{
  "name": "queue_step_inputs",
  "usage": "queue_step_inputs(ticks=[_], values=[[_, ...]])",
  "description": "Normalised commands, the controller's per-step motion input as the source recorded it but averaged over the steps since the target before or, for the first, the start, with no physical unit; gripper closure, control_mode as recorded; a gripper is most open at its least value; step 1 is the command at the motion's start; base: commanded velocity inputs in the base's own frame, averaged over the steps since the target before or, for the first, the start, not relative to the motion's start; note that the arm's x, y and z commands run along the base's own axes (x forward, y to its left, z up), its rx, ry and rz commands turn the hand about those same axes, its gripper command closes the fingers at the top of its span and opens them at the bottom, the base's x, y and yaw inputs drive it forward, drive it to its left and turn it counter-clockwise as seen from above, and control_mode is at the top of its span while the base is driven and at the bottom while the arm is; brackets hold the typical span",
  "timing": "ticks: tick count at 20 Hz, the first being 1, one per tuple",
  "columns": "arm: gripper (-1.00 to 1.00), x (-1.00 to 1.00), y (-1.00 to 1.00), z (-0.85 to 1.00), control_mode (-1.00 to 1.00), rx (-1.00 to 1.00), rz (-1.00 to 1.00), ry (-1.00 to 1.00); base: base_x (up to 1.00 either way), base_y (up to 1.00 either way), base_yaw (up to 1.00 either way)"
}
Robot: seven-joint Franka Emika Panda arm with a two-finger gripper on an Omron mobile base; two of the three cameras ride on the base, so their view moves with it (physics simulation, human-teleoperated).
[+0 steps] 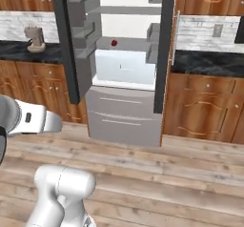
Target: Gather the bell peppers from the fridge and place them on a tray on the dining counter. Then gather the fish and chicken drumstick from the fridge and place them on the other tray.
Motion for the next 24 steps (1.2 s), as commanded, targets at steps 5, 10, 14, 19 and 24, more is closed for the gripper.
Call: queue_step_inputs(ticks=[5, 10, 14, 19, 24], values=[[-1.00, 0.00, 0.00, 0.00, 1.00, 0.00, 0.00, 0.00, 0.98, 0.35, -0.02], [-1.00, 0.00, 0.00, 0.00, 1.00, 0.00, 0.00, 0.00, 0.72, 0.23, -0.05], [-1.00, 0.00, 0.00, 0.00, 1.00, 0.00, 0.00, 0.00, 0.74, 0.19, -0.03], [-1.00, 0.00, 0.00, 0.00, 1.00, 0.00, 0.00, 0.00, 0.85, 0.24, -0.01], [-1.00, 0.00, 0.00, 0.00, 1.00, 0.00, 0.00, 0.00, 0.67, 0.33, 0.00]])
